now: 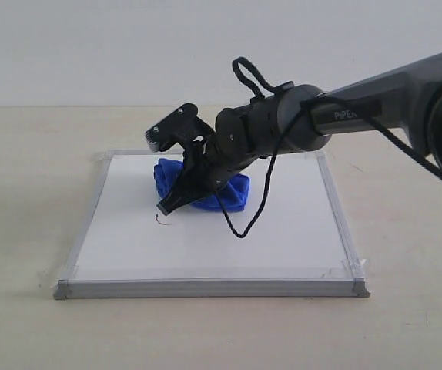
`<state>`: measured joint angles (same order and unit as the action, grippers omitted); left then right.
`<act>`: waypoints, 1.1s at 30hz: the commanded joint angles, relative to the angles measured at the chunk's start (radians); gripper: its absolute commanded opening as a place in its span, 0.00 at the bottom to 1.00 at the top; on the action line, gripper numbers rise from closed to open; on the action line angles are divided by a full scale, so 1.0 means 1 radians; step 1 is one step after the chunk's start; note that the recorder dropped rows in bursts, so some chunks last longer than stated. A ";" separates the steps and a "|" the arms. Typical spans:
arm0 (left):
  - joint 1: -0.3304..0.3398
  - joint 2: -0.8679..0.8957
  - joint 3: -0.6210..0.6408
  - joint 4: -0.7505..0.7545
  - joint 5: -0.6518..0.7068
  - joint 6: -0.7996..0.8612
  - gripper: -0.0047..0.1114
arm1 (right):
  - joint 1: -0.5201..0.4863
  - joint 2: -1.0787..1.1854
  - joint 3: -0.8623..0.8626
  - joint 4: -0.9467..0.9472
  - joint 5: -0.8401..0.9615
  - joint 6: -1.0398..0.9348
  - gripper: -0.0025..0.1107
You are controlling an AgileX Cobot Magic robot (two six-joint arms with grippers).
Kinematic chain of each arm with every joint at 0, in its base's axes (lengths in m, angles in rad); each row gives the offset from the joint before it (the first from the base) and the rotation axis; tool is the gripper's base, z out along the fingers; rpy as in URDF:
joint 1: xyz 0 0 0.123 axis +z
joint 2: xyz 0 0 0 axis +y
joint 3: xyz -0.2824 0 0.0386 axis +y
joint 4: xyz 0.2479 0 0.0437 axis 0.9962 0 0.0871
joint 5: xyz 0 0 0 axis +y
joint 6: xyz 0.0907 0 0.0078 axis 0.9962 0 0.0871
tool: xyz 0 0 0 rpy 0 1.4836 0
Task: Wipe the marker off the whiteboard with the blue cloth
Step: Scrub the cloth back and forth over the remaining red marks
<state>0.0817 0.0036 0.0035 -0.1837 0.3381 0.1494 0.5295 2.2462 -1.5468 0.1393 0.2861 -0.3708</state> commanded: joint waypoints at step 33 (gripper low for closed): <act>-0.002 -0.004 -0.003 -0.001 -0.010 0.001 0.08 | 0.114 0.116 -0.190 -0.014 0.276 -0.011 0.02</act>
<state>0.0817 0.0036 0.0035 -0.1837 0.3381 0.1494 0.5851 2.3374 -1.7421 0.0407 0.4616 -0.3061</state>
